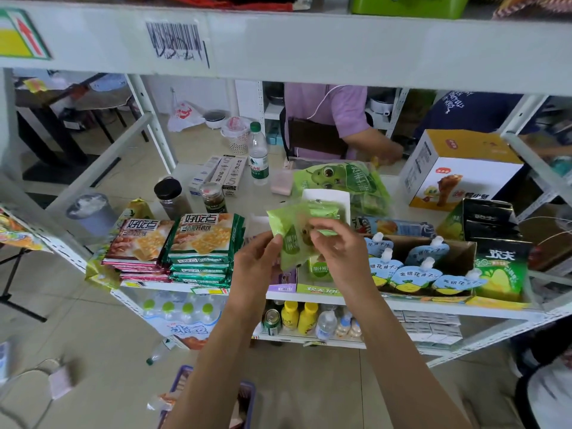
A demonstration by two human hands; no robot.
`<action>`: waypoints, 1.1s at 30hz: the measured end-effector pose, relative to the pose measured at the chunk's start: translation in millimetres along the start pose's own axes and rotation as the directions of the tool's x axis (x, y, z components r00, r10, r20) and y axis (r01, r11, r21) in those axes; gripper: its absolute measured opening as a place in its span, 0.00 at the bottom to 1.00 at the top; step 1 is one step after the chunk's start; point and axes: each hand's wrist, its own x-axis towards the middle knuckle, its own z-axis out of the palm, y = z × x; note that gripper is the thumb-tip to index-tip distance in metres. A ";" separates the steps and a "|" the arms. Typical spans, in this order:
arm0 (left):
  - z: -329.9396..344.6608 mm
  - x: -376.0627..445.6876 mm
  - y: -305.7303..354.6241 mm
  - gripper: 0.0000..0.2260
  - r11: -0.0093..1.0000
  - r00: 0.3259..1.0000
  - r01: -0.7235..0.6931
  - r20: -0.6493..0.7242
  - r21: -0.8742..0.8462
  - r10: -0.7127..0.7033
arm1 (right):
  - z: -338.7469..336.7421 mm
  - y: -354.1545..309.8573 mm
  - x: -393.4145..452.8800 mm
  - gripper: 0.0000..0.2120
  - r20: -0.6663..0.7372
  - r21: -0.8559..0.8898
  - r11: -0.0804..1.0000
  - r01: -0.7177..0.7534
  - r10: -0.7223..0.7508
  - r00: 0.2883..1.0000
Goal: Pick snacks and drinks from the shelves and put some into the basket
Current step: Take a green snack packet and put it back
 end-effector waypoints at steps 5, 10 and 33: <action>-7.0 1.5 2.9 0.09 1.000 1.000 0.009 -0.015 -0.021 -0.009 | -2.4 -0.7 1.5 0.03 -0.055 0.059 0.987 -0.147 0.150 0.987; -14.2 3.2 2.4 0.11 0.999 0.999 0.032 0.005 -0.034 -0.032 | -1.7 -6.0 -0.7 0.03 -0.008 0.233 0.949 -0.215 0.223 0.975; -19.0 9.6 -5.7 0.03 0.999 0.997 -0.027 -0.072 0.025 0.029 | 8.7 5.5 -4.2 0.10 -0.145 0.000 0.999 -0.036 0.036 0.989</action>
